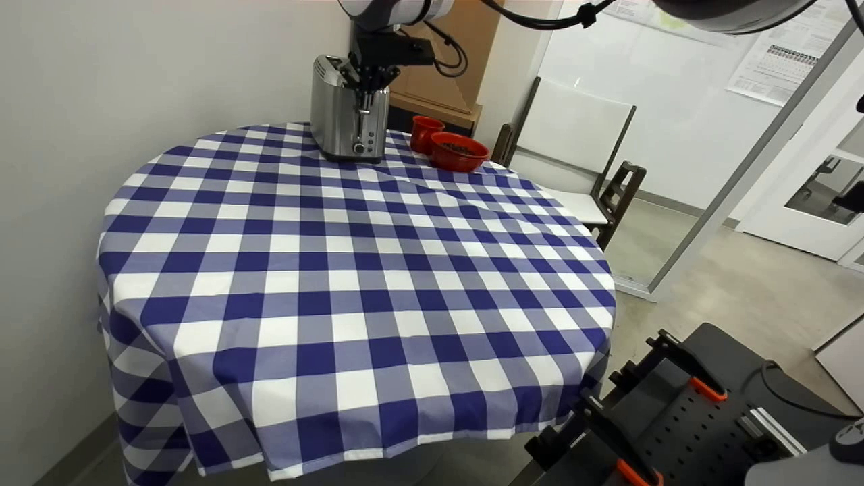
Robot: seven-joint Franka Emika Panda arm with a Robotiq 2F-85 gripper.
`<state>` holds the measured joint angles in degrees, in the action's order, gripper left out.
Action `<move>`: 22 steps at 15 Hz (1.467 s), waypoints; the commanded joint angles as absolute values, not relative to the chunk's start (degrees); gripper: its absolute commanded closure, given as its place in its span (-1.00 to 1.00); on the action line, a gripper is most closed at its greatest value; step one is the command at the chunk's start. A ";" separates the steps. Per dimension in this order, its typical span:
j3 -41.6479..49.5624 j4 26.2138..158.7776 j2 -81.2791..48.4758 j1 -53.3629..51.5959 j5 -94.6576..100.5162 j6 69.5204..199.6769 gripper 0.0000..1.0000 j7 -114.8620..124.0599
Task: Push down the toaster lever
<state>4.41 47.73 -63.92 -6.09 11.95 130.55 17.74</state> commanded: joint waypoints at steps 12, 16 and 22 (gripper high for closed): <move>5.99 46.93 -71.17 -5.35 9.37 133.23 0.99 17.79; 5.78 46.68 -68.14 -5.19 6.40 127.41 0.32 22.51; 2.04 51.68 -56.93 -2.96 -1.58 107.95 -0.53 24.34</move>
